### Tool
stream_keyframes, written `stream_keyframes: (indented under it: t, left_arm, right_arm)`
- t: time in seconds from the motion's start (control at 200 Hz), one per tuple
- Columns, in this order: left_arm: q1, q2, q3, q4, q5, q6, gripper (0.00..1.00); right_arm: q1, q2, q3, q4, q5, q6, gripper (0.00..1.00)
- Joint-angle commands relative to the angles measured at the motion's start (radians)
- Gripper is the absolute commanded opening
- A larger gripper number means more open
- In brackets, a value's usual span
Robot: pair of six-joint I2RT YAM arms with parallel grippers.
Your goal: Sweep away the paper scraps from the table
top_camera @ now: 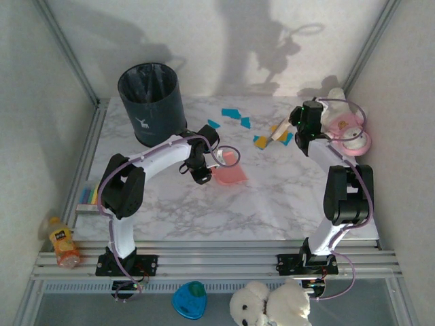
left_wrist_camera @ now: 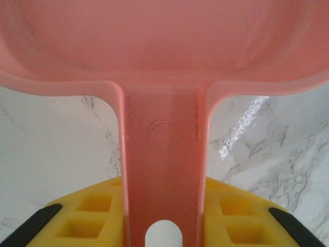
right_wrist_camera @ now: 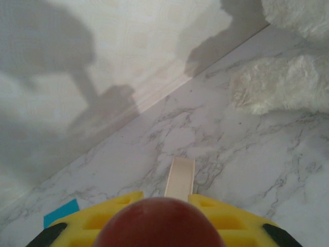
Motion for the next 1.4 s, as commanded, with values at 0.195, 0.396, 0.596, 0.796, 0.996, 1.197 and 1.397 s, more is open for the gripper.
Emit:
stream_keyframes:
  t: [0.195, 0.396, 0.596, 0.796, 0.996, 1.197, 1.397]
  left_arm:
    - [-0.009, 0.015, -0.001, -0.044, -0.003, 0.019, 0.12]
    - [-0.010, 0.019, -0.001, -0.048, -0.011, 0.018, 0.12]
    - [-0.009, 0.019, -0.004, -0.051, -0.023, 0.014, 0.12]
    - [-0.010, 0.028, -0.017, -0.054, -0.032, 0.013, 0.12]
    - [-0.014, 0.042, -0.018, -0.079, -0.039, 0.011, 0.12]
    - [-0.014, 0.073, 0.024, -0.110, -0.052, -0.020, 0.12]
    - [-0.014, 0.100, 0.073, -0.140, -0.039, -0.016, 0.12]
  right_arm:
    - [0.047, -0.038, -0.076, -0.050, 0.002, -0.016, 0.00]
    - [0.074, -0.113, -0.151, -0.105, 0.005, 0.003, 0.00]
    - [0.113, -0.231, -0.213, -0.148, 0.008, 0.003, 0.00]
    - [0.119, -0.300, -0.220, -0.147, -0.040, -0.015, 0.00]
    - [0.119, -0.345, -0.179, -0.158, -0.135, -0.103, 0.00]
    - [0.119, -0.371, -0.137, -0.228, -0.115, -0.305, 0.00]
    - [0.086, -0.370, -0.074, -0.292, -0.091, -0.515, 0.00]
